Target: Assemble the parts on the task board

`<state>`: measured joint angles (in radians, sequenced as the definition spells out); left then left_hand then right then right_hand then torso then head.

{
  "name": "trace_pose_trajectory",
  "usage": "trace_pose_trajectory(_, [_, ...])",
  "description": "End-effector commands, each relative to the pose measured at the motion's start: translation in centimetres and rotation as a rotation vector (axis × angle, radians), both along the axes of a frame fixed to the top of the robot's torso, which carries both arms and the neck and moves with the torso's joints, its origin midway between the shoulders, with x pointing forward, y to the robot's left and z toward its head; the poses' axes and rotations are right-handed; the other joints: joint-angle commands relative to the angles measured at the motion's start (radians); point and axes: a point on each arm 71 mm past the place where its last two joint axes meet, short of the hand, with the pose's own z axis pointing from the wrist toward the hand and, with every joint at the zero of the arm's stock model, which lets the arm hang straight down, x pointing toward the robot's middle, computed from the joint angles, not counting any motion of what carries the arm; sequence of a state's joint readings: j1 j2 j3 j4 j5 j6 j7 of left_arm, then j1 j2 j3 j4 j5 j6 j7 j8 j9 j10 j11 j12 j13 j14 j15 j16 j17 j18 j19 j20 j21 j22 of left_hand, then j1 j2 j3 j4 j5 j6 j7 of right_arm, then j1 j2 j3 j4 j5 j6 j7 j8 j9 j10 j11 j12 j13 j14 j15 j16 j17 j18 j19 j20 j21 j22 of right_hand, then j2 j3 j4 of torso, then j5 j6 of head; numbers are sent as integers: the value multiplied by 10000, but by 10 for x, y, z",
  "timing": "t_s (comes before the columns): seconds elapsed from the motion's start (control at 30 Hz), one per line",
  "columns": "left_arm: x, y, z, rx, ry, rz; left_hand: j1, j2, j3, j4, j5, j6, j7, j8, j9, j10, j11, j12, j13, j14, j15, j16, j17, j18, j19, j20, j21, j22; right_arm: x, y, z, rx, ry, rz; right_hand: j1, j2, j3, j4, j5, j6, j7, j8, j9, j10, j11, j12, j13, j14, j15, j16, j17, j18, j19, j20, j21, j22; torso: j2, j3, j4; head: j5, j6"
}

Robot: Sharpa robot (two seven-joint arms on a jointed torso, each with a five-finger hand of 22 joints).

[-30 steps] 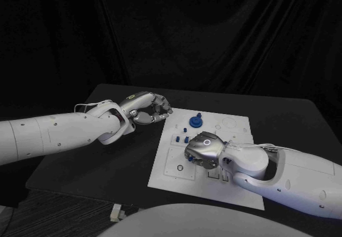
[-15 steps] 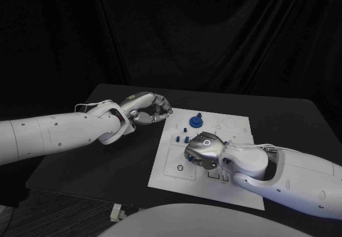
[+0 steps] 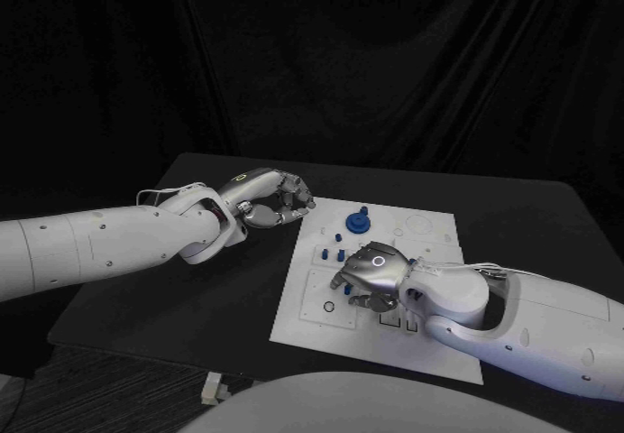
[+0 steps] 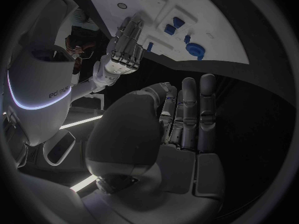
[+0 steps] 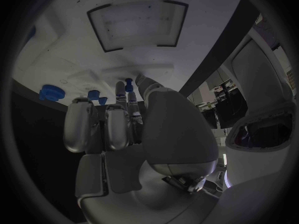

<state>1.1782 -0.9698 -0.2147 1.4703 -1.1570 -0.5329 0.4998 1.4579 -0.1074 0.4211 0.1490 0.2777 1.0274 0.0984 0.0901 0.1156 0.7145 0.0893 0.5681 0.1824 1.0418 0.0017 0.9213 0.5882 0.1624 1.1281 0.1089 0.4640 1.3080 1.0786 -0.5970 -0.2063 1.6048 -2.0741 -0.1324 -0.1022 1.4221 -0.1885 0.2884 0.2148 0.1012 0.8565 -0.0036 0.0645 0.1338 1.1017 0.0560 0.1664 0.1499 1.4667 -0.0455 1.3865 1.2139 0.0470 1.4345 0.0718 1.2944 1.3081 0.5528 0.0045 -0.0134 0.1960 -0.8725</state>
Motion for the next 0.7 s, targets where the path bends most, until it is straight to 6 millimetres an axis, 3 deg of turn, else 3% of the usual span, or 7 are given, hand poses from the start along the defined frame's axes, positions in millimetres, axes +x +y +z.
trace_pose_trajectory(0.03, [-1, -1, 0, -46, 26, -77, 88, 35, -41, -32, -7, 5, 9, 23, 9, 72, -5, -49, -12, 13, 60, -36, -10, 46, -66, 32, 29, 407, 1, -3, -2, -305, -63, -323, -135, -16, -195, 38, -136, -163, -114, 8, -59, -136, 30, 15, 51, -20, 96, -65, -42, 164, -110, 21, -92, 1780, 3, 1, 0, 4, -2])
trace_pose_trajectory(0.17, [-1, -1, 0, -43, 34, -70, 88, 35, -41, -32, -7, 5, 9, 23, 9, 72, -5, -49, -12, 13, 60, -36, -10, 46, -66, 32, 29, 407, 2, -6, -2, -244, -126, -458, -217, -6, -535, 126, -336, -353, -177, 23, -145, -426, 62, 53, 127, -81, 124, -105, -135, 195, -185, 51, -248, 1742, 0, 1, -3, 4, -2])
trace_pose_trajectory(0.4, [-1, 0, 0, -47, 31, -70, 97, 42, -47, -36, -2, 2, 8, 24, 10, 77, -4, -51, -26, 12, 61, -39, -14, 50, -83, 33, 9, 401, 3, -16, 5, 334, -429, -751, -156, -28, -1064, 423, -428, -805, -456, 43, -351, -1347, 121, 108, 245, -146, 176, -116, -210, 233, -275, 101, -457, 1695, -2, 0, -5, -11, -2])
trace_pose_trajectory(0.7, [-2, 1, 0, -45, 25, -54, 97, 42, -47, -36, -2, 2, 8, 24, 10, 77, -4, -51, -26, 12, 61, -39, -14, 50, -83, 33, 9, 401, 15, -38, 44, 1314, -1473, -972, -221, -53, -1235, 708, -448, -701, -422, 146, -394, -1897, 139, 186, 253, -133, 193, -67, -169, 227, -248, 122, -436, 1706, -15, 3, -20, -90, -2])
